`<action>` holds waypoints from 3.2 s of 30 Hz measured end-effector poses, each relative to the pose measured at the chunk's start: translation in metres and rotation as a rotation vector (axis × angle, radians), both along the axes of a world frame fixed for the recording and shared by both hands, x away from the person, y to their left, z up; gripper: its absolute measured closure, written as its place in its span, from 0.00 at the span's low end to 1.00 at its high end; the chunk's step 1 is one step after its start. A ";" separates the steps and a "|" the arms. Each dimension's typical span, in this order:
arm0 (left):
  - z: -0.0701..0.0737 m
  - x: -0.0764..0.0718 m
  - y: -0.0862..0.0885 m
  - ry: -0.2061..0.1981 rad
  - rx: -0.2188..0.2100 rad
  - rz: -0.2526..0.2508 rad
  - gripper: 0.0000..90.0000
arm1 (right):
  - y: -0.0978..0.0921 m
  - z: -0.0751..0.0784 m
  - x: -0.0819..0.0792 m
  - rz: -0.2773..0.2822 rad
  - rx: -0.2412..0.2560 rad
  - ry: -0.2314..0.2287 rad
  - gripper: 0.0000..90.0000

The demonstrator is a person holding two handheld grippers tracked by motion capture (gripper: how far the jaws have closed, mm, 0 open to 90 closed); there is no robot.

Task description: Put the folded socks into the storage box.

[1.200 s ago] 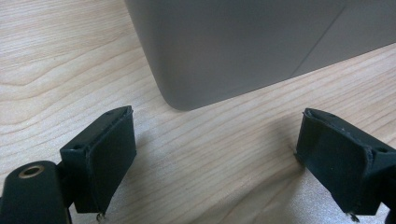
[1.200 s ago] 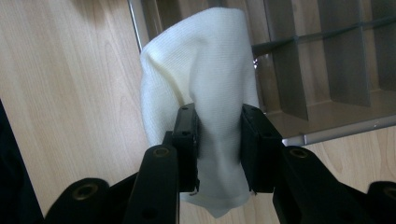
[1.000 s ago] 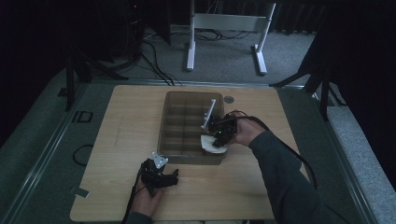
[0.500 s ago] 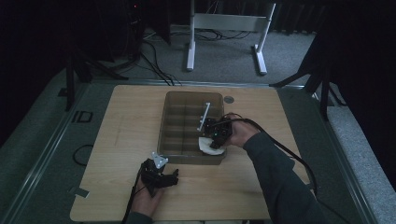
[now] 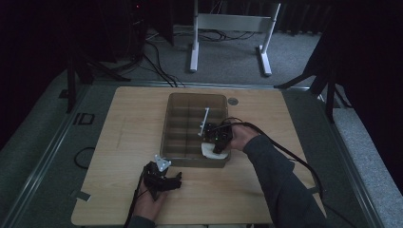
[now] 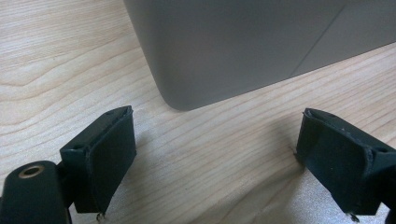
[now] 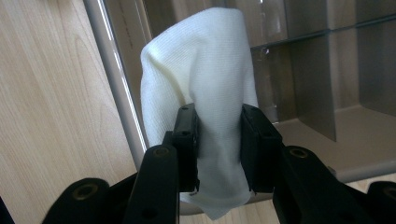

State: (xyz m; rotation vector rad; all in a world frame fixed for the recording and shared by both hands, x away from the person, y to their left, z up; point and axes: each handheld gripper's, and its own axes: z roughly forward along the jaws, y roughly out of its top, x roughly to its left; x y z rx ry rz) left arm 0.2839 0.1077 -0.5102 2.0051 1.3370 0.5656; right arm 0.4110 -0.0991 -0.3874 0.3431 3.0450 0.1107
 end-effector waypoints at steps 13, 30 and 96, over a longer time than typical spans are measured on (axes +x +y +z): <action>0.000 0.000 0.000 0.000 0.001 -0.001 0.13 | 0.008 -0.019 0.003 -0.003 -0.056 0.040 0.78; 0.000 0.000 0.000 0.000 -0.001 -0.001 0.13 | 0.012 -0.033 0.004 -0.009 -0.093 0.069 0.78; 0.000 0.000 0.000 0.001 0.001 -0.002 0.13 | 0.016 -0.016 -0.002 0.004 -0.030 0.006 1.00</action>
